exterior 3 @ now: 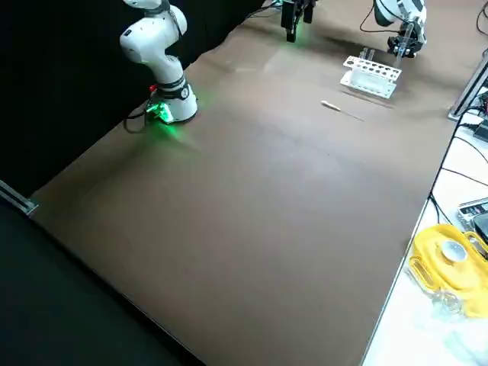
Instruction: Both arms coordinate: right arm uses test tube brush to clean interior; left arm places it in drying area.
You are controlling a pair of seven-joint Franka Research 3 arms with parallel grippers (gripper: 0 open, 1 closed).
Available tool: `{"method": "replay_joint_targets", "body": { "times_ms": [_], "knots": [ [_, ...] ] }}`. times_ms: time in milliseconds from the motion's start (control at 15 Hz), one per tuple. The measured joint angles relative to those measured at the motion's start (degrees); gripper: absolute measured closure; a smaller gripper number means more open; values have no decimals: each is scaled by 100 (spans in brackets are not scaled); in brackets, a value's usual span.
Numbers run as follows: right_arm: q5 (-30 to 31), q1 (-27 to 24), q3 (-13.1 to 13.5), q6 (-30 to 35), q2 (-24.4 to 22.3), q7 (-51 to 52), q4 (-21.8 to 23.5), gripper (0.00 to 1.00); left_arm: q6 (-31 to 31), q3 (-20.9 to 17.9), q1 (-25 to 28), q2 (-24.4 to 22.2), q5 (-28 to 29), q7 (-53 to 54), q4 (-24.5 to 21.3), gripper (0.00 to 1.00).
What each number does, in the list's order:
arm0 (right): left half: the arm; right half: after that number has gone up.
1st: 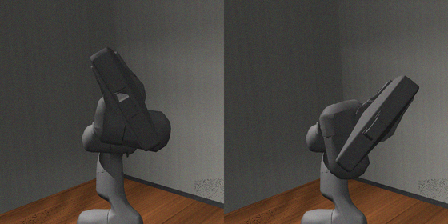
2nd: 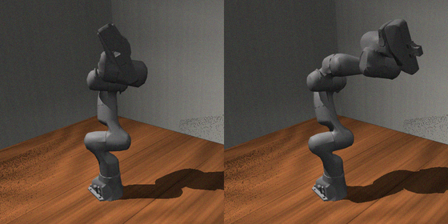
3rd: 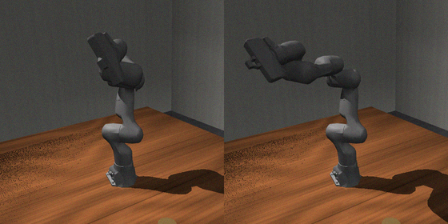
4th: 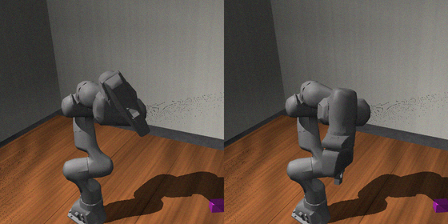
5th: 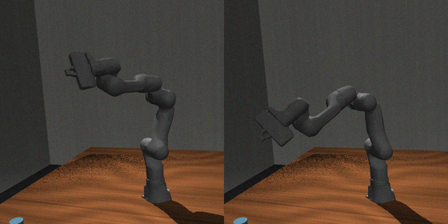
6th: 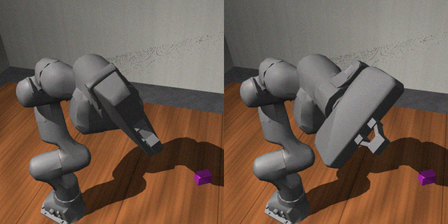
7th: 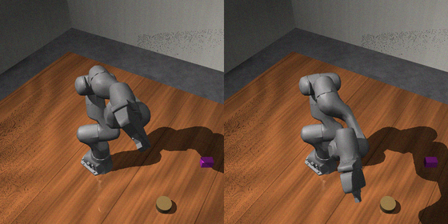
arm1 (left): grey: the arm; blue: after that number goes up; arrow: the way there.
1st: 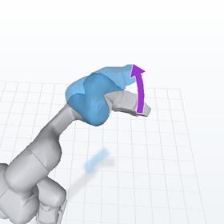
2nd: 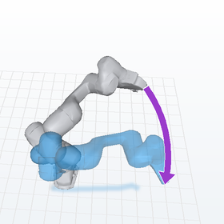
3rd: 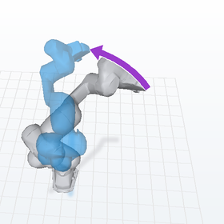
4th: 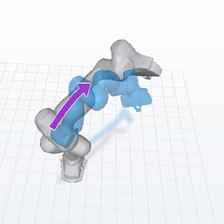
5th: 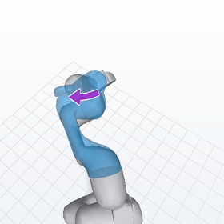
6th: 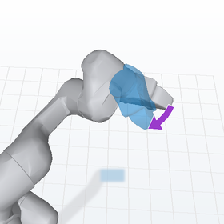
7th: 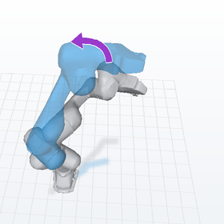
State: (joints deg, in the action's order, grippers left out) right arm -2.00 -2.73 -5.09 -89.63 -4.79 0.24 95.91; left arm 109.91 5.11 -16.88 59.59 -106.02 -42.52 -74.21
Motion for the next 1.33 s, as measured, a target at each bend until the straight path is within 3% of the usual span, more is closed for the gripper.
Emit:
{"method": "replay_joint_targets", "body": {
  "times_ms": [1333],
  "knots": [
    [0, 24, -43, -50, 0, 5, 1, 0, -16, -107, 45, 182, -42, 0, 261, 77]
  ]
}}
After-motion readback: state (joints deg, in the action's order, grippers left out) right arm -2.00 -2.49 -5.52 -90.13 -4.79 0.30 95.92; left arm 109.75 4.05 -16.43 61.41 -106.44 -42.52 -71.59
